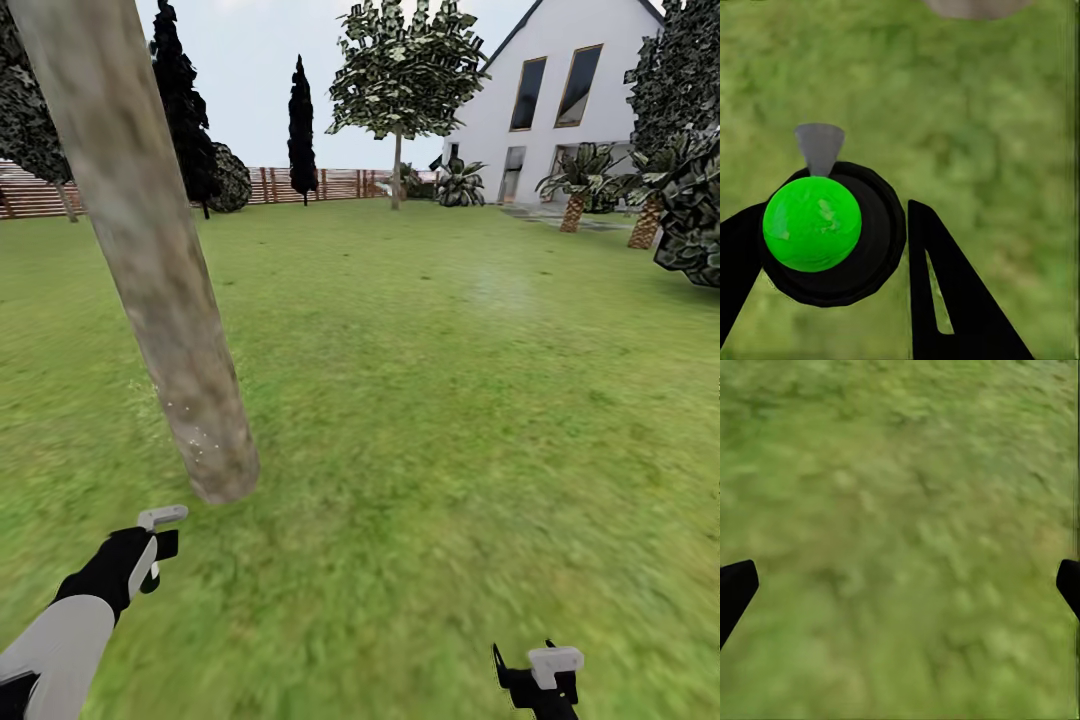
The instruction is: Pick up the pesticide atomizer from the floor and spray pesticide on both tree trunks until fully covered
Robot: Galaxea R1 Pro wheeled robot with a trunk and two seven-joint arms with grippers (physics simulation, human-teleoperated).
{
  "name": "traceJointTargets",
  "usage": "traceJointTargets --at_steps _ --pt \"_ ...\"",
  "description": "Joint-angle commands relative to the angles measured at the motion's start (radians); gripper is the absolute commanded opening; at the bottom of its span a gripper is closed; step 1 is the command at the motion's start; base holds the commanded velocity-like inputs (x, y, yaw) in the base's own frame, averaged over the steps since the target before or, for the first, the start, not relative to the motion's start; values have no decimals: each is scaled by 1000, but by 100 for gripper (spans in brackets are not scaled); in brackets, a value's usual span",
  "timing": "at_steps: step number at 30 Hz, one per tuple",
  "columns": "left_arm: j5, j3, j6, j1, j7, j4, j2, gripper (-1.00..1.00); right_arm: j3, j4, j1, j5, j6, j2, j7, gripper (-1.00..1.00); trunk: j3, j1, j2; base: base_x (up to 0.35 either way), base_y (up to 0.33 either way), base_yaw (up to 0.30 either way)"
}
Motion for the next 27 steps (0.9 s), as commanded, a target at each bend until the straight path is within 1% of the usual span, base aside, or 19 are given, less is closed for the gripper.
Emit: traceJointTargets --at_steps 1,4,12,23,27 --pt "-11 5 5 0 -3 -2 -1 -100 -8 1 -1 11 -4 0 -1 100 -1 0 0 95 -261 2" --pt "-12 5 5 0 -3 -2 -7 -100 -8 1 -1 11 -4 0 -1 100 -1 0 0 90 -263 1" --pt "-12 5 5 -1 -3 -2 -9 -100 -8 1 -1 11 -4 0 -1 100 -1 0 0 110 -266 0" --pt "-11 5 5 -1 -3 -1 -9 -100 -8 1 -1 12 -4 0 -1 100 -1 0 0 183 -231 0" --pt "-11 5 5 -1 -3 -1 -9 -100 -8 2 -1 12 -4 0 -1 100 -1 0 0 165 -231 137"
